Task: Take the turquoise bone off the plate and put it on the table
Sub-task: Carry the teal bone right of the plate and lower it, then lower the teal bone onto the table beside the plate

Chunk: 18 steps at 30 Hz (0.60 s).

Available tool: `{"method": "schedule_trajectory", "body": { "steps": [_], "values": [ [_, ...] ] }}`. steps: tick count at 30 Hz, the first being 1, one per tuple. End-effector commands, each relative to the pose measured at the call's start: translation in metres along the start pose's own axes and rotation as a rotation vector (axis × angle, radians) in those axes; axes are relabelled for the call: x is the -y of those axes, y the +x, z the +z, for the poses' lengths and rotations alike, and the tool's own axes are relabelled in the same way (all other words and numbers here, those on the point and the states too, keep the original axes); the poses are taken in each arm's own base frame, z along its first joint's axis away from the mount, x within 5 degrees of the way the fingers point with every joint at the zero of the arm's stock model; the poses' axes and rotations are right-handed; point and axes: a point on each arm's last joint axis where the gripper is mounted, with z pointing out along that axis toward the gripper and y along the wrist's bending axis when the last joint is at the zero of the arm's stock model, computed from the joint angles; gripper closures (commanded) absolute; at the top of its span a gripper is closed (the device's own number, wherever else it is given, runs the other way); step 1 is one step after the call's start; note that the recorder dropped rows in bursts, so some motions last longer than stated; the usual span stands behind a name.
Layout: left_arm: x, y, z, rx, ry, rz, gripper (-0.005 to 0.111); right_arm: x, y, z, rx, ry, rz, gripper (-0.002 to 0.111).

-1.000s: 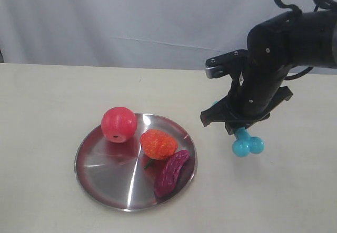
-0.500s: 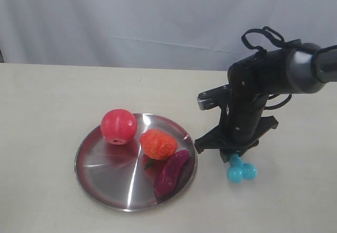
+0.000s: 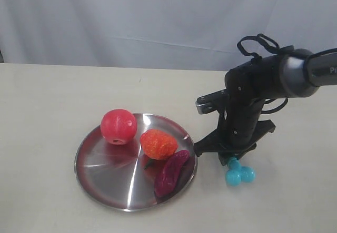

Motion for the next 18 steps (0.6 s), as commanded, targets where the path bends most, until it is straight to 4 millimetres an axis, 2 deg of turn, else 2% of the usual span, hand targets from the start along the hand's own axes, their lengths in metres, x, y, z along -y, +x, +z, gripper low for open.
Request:
{"method": "schedule_trajectory", "body": {
  "steps": [1,18],
  "values": [
    [0.0003,0.0009,0.0003,-0.001,0.007,0.002,0.107,0.001,-0.0004,0.0003,0.004,-0.017,0.028,0.109],
    [0.0003,0.0009,0.0003,-0.001,0.007,0.002,0.107,-0.0014,-0.0014,0.0002,0.014,-0.044,0.05,0.109]
  ]
}}
